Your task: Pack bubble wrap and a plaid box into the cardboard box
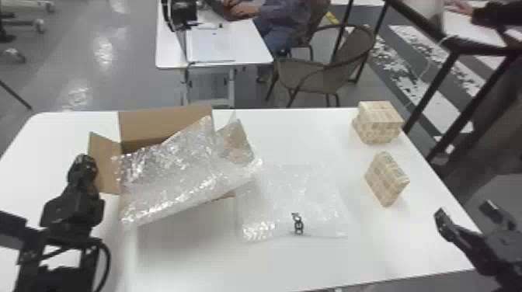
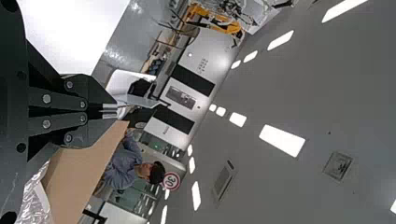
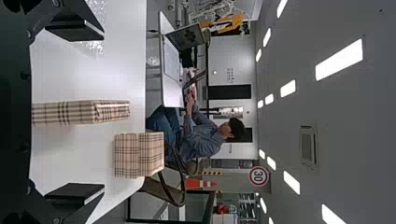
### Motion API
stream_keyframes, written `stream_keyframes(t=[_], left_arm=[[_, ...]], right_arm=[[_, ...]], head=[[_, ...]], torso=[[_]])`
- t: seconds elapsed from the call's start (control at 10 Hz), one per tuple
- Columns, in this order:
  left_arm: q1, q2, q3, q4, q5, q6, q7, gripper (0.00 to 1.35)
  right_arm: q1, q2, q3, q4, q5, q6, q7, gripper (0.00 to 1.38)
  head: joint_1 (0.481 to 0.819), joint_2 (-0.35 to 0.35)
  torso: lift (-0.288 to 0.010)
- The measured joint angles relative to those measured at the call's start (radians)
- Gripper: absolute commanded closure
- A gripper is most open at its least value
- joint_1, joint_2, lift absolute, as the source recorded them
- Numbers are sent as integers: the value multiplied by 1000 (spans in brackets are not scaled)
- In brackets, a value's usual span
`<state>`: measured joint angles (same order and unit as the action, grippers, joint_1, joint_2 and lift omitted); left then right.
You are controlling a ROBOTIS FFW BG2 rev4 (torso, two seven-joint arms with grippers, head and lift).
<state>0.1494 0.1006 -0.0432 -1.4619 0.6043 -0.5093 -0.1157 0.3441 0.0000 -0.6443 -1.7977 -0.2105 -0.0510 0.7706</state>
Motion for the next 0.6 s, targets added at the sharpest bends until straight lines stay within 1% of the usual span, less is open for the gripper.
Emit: stream_keyframes(t=[0.2,0.3,0.6], left_arm=[[0,0,1,0,3,0,0,1204],[2,0,2,0,5,-1,0,1204],[4,-2,2,0,8,-2,0,1204]], right_arm=[[-10,0,-28,143,-12,-157,8,147],[-22,0,-37,208,-20,-192,7,147],[-87,0,-56,324,-7,-203,7,147]], head=[[695,-183],[695,-195],[695,-208]], torso=[[-110],[-110],[-110]])
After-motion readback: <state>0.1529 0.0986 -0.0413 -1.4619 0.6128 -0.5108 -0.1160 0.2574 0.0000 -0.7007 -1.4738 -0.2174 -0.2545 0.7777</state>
